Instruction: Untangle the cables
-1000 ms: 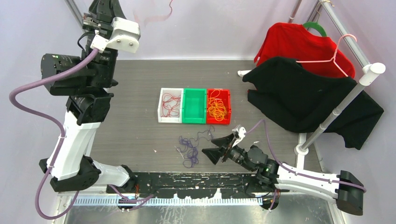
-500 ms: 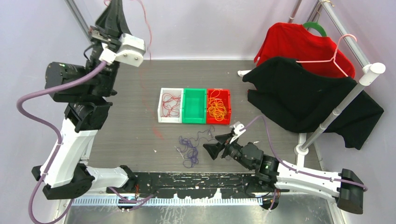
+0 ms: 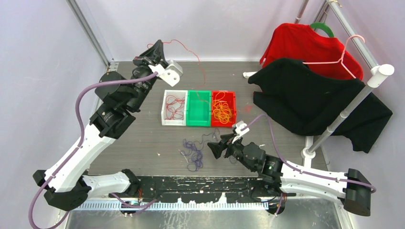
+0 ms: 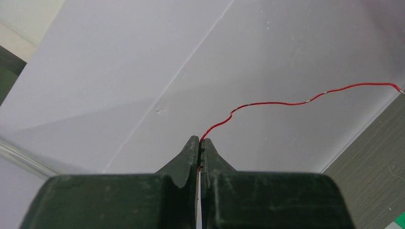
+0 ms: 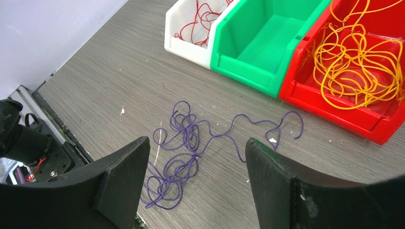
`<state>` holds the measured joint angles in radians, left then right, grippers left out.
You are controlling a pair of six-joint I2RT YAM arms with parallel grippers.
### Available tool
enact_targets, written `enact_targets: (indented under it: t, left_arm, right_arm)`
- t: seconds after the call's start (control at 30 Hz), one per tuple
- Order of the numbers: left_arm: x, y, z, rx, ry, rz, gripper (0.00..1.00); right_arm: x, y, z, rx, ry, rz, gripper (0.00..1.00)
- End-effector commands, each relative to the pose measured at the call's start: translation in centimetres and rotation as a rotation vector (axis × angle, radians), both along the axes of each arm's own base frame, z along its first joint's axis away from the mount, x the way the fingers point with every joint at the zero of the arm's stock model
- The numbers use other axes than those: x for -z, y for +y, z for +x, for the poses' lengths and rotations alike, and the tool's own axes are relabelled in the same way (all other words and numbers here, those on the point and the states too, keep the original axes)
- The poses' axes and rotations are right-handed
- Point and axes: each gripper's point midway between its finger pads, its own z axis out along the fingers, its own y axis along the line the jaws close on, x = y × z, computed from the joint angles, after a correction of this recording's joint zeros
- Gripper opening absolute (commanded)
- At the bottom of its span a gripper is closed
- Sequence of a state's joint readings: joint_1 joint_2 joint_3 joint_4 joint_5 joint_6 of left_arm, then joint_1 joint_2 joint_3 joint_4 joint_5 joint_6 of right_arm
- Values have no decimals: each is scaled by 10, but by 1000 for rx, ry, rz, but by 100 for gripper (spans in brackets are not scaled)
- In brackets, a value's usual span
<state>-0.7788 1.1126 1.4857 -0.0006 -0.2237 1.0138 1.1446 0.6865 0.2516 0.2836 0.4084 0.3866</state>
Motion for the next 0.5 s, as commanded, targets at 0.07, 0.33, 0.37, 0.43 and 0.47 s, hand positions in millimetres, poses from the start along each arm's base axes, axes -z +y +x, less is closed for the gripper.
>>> enact_targets:
  t: [0.07,0.33,0.37,0.43,0.47]
  left_arm:
    - [-17,10,-2,-10,-16,-103,0]
    - [-10,11,21,-43,4,-93,0]
    - [-7,11,26,-49,8,-87,0]
    - [-2,18,36,-72,20,-78,0]
    - [3,21,42,-79,29,-67,0]
  right_arm:
    - [-21,-6,4,41,-29,41,77]
    - [-17,-12,3,54,-16,34,76]
    - [-17,-12,3,55,-15,34,76]
    - [-15,-12,3,56,-8,25,75]
    - [-14,-13,3,57,-5,23,75]
